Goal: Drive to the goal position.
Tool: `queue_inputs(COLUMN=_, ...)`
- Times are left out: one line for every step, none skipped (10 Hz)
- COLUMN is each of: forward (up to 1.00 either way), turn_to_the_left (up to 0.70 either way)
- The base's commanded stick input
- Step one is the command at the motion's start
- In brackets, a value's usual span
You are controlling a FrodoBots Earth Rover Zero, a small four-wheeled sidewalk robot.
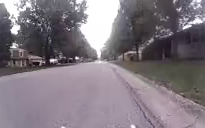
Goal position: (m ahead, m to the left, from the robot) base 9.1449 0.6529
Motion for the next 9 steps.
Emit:
queue_inputs(forward=1.0, turn_to_the_left=0.0)
queue_inputs(forward=1.0, turn_to_the_left=0.0)
queue_inputs(forward=1.0, turn_to_the_left=0.0)
queue_inputs(forward=1.0, turn_to_the_left=0.0)
queue_inputs(forward=1.0, turn_to_the_left=0.0)
queue_inputs(forward=1.0, turn_to_the_left=0.0)
queue_inputs(forward=1.0, turn_to_the_left=0.0)
queue_inputs(forward=1.0, turn_to_the_left=0.0)
queue_inputs(forward=1.0, turn_to_the_left=0.0)
